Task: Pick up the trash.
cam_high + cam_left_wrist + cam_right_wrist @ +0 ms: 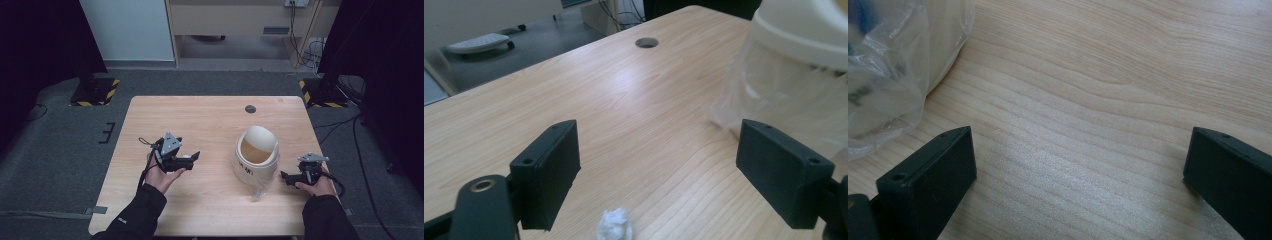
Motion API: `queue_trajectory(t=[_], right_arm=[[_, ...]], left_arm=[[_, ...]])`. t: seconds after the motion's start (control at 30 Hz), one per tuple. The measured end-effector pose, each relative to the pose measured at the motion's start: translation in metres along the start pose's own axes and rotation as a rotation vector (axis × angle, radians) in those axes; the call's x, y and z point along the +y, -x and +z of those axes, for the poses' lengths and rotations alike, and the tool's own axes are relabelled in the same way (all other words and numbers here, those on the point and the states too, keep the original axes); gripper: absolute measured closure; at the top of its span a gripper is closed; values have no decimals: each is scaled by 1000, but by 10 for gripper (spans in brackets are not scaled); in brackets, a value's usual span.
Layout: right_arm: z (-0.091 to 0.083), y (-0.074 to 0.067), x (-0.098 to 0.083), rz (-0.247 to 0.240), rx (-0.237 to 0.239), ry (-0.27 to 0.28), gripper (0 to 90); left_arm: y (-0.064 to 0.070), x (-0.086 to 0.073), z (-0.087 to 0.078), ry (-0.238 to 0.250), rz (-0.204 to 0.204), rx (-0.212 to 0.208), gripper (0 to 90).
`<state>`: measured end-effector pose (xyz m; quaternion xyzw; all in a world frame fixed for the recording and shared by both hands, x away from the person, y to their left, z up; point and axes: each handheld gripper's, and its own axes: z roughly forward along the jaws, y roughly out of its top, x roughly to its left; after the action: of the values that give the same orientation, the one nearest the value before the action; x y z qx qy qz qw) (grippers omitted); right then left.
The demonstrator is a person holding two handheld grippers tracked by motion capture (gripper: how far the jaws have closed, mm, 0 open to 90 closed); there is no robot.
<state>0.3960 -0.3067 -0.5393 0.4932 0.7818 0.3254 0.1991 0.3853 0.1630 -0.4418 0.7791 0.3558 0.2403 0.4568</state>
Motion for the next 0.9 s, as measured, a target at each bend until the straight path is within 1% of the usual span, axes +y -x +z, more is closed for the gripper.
queue_trajectory(t=[0.03, 0.07, 0.1, 0.13, 0.3, 0.33, 0.37, 0.4, 0.43, 0.47, 0.5, 0.6, 0.63, 0.73, 0.83, 0.9], right_arm=[[0, 0, 0, -1, 0, 0, 8], [0, 0, 0, -1, 0, 0, 8], [0, 0, 0, -2, -1, 0, 8], [0, 0, 0, -2, -1, 0, 8], [0, 0, 0, -1, 0, 0, 8], [0, 0, 0, 1, 0, 0, 8], [0, 0, 0, 1, 0, 0, 8], [0, 0, 0, -2, -1, 1, 9], [0, 0, 0, -1, -1, 1, 9], [0, 0, 0, -1, 0, 0, 9], [0, 0, 0, -2, 0, 0, 9], [0, 0, 0, -2, 1, 0, 9], [0, 0, 0, -2, 1, 0, 9], [0, 0, 0, -3, 1, 0, 9], [0, 0, 0, -4, 1, 0, 8], [0, 0, 0, -4, 2, 0, 9]], left_arm=[[-1, -3, 2, -4, 3, 8, 179], [-2, -7, 3, -7, 0, 13, 179], [-5, -14, 7, -15, -8, 18, 184], [-5, -14, 7, -15, -8, 18, 188], [-12, -27, 16, -69, -15, 36, 202], [-15, -33, 20, -92, -17, 45, 212], [-15, -33, 20, -92, -17, 45, 218], [-16, -36, 22, -104, -16, 50, 218], [-17, -39, 25, -130, -14, 55, 225], [-19, -43, 29, -167, -3, 56, 242], [-19, -43, 29, -167, -3, 56, 243], [-20, -48, 36, -208, -1, 39, 248], [-20, -48, 36, -208, -1, 39, 250], [-19, -51, 39, -233, 9, 35, 258], [-19, -53, 41, -248, 5, 29, 275], [-21, -55, 43, -258, 2, 33, 287]])
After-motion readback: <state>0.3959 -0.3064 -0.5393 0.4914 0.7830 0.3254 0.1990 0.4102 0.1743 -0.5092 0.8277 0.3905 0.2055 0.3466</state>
